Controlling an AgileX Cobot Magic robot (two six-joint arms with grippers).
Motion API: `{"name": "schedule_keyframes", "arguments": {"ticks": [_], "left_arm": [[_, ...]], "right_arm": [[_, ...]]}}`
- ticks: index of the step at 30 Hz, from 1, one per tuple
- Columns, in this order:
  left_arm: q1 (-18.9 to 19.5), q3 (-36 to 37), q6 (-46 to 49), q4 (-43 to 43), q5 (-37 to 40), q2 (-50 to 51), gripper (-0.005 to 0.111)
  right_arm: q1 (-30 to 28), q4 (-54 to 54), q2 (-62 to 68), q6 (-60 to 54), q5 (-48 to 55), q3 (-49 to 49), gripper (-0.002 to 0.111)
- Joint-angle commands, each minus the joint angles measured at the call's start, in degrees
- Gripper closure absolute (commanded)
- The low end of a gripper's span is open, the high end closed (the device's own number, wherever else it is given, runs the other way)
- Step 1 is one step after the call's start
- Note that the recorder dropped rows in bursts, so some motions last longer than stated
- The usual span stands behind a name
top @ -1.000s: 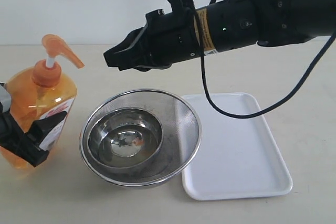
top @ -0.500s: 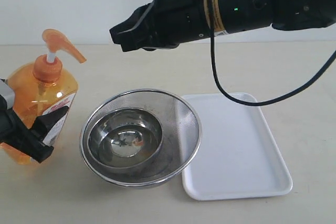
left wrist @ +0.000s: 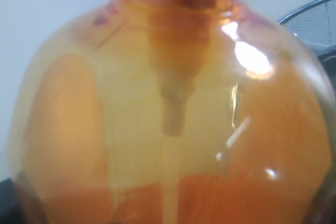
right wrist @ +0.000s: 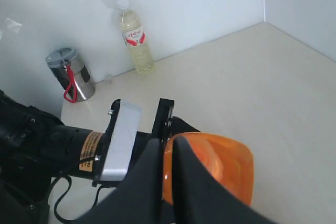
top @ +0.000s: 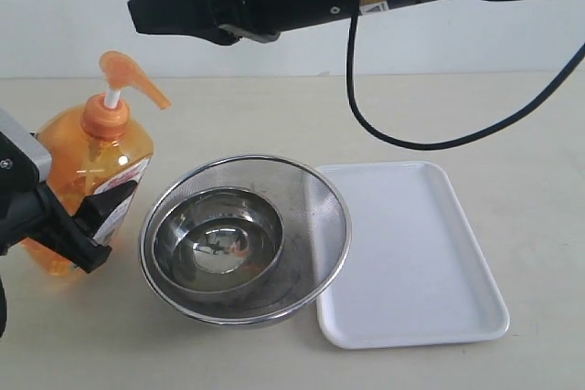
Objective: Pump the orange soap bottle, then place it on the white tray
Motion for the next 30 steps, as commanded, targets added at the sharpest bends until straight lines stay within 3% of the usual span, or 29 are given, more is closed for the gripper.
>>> {"name": "schedule_keyframes", "arguments": {"ticks": [1,30], "left_arm": [[-0.3,-0.6,1.2,-0.5,-3.4,0.9,0.102],[-0.3,-0.6,-0.1,3.8,-4.0,0.9,0.102]], "right_arm": [[0.1,-2.9,-0.7,0.7,-0.3,-0.3,0.106],[3.5,-3.7,3.9,-1.2,5.1,-0.3,0.106]]}}
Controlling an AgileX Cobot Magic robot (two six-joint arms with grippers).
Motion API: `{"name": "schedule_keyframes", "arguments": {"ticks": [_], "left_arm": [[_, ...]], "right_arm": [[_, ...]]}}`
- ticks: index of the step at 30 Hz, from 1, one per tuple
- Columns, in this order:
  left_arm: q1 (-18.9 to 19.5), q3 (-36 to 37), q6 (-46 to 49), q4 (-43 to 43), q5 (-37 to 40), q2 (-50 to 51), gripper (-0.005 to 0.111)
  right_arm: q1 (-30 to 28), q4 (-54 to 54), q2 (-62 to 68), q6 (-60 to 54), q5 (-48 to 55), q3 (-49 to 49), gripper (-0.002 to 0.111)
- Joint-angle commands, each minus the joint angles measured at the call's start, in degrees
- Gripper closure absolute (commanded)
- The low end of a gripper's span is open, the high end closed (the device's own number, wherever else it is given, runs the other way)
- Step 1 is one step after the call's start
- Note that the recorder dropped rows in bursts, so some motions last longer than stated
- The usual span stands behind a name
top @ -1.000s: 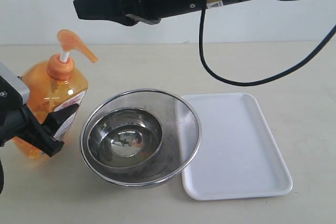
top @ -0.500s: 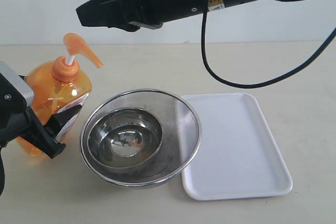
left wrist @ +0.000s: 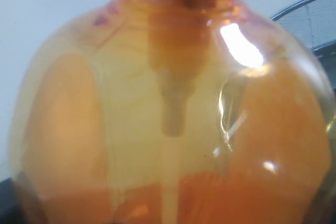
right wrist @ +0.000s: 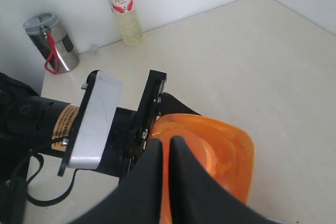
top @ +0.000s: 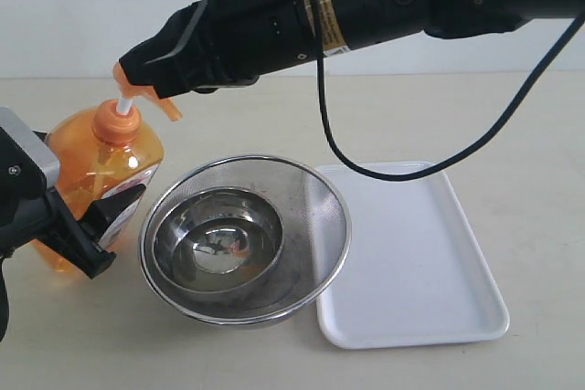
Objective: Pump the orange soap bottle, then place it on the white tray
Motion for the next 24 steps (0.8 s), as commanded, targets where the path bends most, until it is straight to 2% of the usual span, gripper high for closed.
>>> {"name": "schedule_keyframes", "arguments": {"ticks": [1,24], "left_arm": [[-0.3,-0.5,-1.0,0.4,-2.9,0.0,0.102],[-0.3,-0.5,-1.7,1.3,-3.4,0.0,0.102]], "right_arm": [[0.0,-0.6,0.6,-0.1,0.4,-0.2,0.106],[0.0,-3.1,6.5,4.6,-0.2,-0.2,0.106]]}}
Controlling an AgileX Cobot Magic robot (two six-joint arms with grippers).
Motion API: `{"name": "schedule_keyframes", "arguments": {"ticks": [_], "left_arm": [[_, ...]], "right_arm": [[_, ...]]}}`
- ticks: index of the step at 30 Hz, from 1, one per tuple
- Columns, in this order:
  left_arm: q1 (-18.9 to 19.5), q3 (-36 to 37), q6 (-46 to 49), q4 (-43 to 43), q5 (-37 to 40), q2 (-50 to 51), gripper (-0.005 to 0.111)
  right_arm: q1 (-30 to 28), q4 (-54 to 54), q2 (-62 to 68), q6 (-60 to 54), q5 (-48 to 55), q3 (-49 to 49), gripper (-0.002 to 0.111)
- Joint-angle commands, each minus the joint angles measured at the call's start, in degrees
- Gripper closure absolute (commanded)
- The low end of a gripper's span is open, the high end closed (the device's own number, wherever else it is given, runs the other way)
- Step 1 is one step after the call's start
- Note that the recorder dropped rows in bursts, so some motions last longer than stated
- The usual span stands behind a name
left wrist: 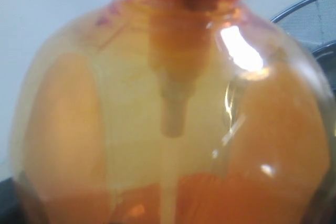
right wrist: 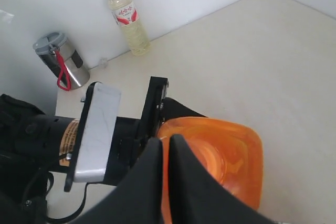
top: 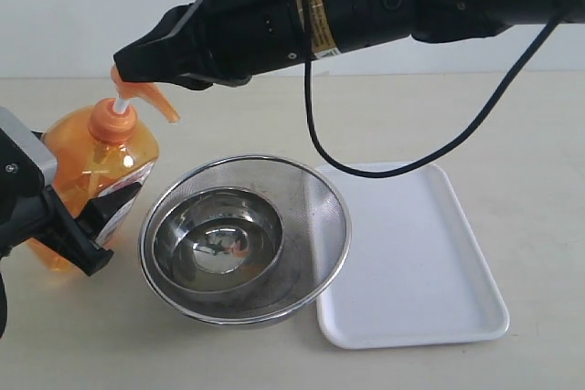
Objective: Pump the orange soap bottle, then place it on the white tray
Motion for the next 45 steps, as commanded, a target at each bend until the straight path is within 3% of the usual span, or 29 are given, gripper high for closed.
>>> {"name": "schedule_keyframes", "arguments": {"ticks": [1,28,39,45], "left_arm": [[-0.3,-0.5,-1.6,1.7,-3.4,0.0,0.102],[-0.3,-0.5,-1.6,2.2,-3.8,0.0,0.102],[-0.3,-0.5,-1.6,0.8,-3.6,0.0,0.102],[-0.3,-0.5,-1.6,0.8,-3.0,0.0,0.102]], "right_arm": [[0.0,-4.3,3.6,0.5,0.8,0.8,0.106],[3.4,-4.3,5.8,-1.0,3.4,0.8,0.106],[3.4,-4.3,-5.8,1.1,-5.1,0.8,0.106],[3.4,-4.3,-10.3,0.8,2.1,0.8,0.106]]}}
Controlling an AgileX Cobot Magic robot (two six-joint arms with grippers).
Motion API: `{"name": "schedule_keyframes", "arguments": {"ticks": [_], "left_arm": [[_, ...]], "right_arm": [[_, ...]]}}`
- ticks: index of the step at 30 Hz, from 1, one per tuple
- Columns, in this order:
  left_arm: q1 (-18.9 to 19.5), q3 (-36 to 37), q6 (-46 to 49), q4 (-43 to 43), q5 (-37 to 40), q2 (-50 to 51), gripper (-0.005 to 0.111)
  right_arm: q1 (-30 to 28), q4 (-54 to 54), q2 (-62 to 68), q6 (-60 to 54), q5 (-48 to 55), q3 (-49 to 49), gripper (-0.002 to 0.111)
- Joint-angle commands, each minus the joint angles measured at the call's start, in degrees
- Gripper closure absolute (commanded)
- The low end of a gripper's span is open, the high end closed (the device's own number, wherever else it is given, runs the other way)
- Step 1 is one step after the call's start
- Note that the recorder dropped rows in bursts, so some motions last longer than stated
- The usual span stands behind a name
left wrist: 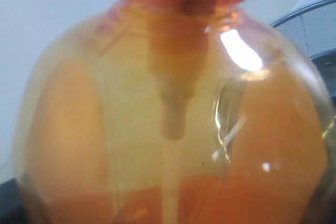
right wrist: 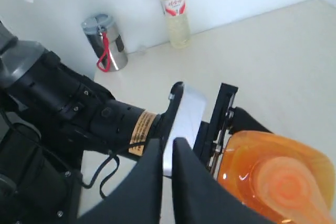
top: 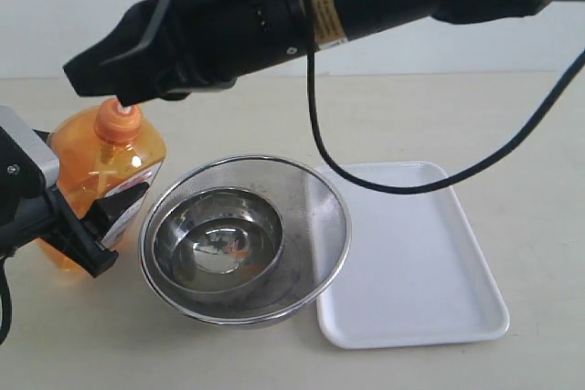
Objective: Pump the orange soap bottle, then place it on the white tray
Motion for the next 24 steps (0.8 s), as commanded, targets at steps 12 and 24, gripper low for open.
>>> {"name": "schedule_keyframes", "arguments": {"ticks": [12,24], "left_arm": [[-0.2,-0.3,-0.2,-0.4,-1.9,-0.3,0.102],[-0.2,-0.3,-0.2,-0.4,-2.2,-0.3,0.102]], "right_arm": [[-5.3,0.2,1.4,1.1,21.1,-0.2,0.092],[-5.3,0.2,5.8,-1.5,8.2,-0.2,0.088]]}}
